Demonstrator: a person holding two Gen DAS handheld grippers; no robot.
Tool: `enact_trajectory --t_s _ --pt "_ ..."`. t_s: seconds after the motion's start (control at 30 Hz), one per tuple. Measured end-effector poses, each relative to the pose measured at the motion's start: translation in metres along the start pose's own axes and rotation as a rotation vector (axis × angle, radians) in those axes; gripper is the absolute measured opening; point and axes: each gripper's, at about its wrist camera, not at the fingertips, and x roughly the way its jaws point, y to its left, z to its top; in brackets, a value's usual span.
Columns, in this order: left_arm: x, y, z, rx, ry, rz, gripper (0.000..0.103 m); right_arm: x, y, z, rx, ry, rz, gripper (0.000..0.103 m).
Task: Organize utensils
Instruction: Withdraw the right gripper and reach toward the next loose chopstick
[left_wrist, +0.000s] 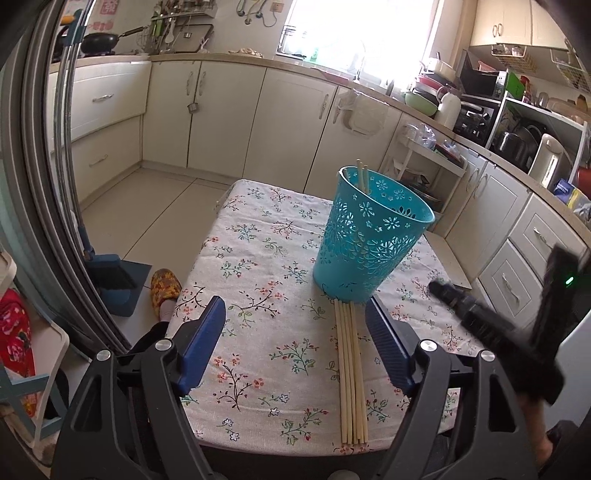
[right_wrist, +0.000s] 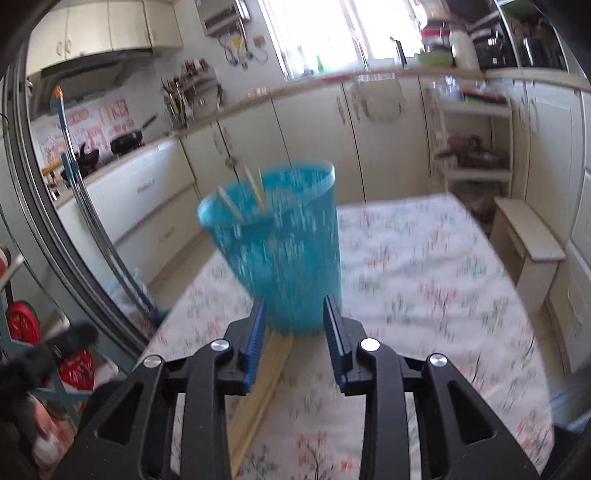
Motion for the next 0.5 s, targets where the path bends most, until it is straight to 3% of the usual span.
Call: enact_trajectory --t_s 0.2,0.5 --pt "-0.002 0.001 -0.002 0.014 0.008 0.018 0.076 0.032 0.006 -0.021 0.008 0.115 0.000 0.032" --pt "0.002 0.009 -0.006 -0.003 0.035 0.030 0.076 0.056 0.016 -0.026 0.023 0.180 -0.004 0.029"
